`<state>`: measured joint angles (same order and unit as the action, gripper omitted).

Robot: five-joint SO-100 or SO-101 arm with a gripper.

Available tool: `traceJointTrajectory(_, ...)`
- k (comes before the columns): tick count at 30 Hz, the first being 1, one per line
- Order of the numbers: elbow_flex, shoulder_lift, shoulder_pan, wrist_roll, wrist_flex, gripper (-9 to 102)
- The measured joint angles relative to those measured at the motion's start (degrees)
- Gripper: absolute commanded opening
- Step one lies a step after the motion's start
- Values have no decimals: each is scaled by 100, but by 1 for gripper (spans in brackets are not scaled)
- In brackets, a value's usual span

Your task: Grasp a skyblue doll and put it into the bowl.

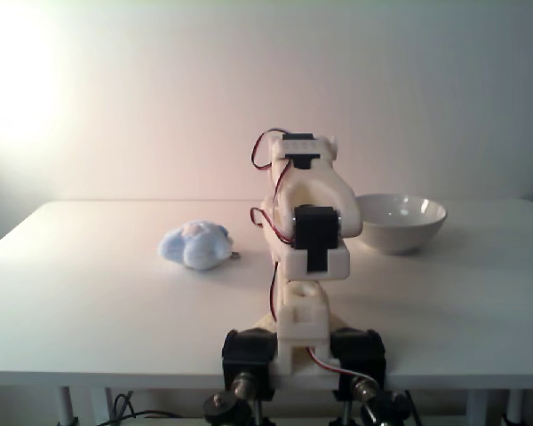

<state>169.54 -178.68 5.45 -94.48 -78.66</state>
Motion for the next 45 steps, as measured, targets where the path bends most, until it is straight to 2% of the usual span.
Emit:
traceJointTrajectory(5, 0, 0, 0, 0, 9, 19)
traceJointTrajectory(8, 0, 0, -9, 0, 9, 33)
traceJointTrajectory(14, 0, 0, -229, 0, 9, 69)
traceJointTrajectory(19, -149, 0, -545, 0, -35, 86)
traceJointTrajectory(28, -1362, 0, -870, 0, -53, 88)
traceJointTrajectory(38, -2188, 0, -870, 0, 826, 88)
traceJointTrajectory(45, -2716, 0, -870, 0, 932, 82)
